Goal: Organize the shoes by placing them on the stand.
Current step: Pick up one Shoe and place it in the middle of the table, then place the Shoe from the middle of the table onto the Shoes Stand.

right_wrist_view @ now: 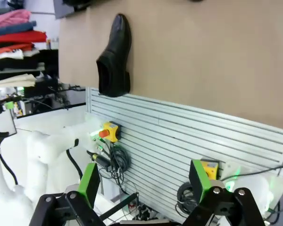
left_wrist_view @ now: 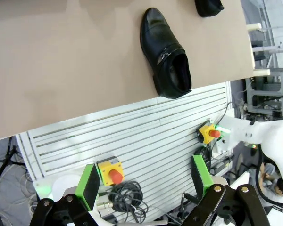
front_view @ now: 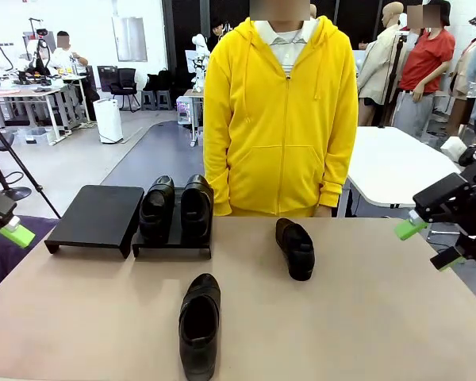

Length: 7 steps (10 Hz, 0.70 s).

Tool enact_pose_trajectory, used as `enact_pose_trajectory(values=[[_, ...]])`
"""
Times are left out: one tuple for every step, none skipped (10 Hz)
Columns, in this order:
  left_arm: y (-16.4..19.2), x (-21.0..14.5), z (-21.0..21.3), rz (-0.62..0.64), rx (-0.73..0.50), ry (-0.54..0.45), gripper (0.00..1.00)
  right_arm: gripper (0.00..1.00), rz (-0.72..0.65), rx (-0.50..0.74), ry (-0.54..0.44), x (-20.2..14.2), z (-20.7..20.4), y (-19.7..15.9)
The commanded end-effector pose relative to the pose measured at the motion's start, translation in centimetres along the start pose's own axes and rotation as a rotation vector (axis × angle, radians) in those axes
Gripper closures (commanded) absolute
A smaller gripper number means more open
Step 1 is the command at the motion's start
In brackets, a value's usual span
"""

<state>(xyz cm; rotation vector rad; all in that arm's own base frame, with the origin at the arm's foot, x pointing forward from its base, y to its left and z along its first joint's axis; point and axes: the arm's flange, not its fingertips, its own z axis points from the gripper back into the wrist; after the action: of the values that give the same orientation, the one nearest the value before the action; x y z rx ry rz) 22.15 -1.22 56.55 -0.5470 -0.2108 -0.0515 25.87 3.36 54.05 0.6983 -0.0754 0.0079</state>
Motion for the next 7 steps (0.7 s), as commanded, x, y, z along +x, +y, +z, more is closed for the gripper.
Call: enact_pose_trajectory(values=[[-0.17, -0.10, 0.03, 0.007, -0.018, 0.000, 0.00, 0.00, 0.003, -0.004, 0.020, -0.85, -0.09, 1.24], [-0.17, -0.10, 0.03, 0.007, -0.018, 0.000, 0.00, 0.00, 0.003, -0.004, 0.020, -0.85, -0.09, 1.24], [-0.17, -0.10, 0.03, 0.007, -0.018, 0.000, 0.00, 0.00, 0.003, -0.004, 0.020, -0.85, -0.09, 1.24], [-0.17, -0.10, 0.03, 0.007, -0.018, 0.000, 0.00, 0.00, 0.003, -0.004, 0.020, -0.85, -0.09, 1.24], [-0.17, -0.10, 0.03, 0.007, -0.018, 0.000, 0.00, 0.00, 0.003, -0.004, 0.020, -0.85, -0.09, 1.24], [-0.17, -0.10, 0.03, 0.007, -0.018, 0.000, 0.00, 0.00, 0.003, -0.004, 0.020, -0.85, -0.09, 1.24], [-0.17, -0.10, 0.03, 0.007, -0.018, 0.000, 0.00, 0.00, 0.003, -0.004, 0.020, -0.85, -0.09, 1.24]])
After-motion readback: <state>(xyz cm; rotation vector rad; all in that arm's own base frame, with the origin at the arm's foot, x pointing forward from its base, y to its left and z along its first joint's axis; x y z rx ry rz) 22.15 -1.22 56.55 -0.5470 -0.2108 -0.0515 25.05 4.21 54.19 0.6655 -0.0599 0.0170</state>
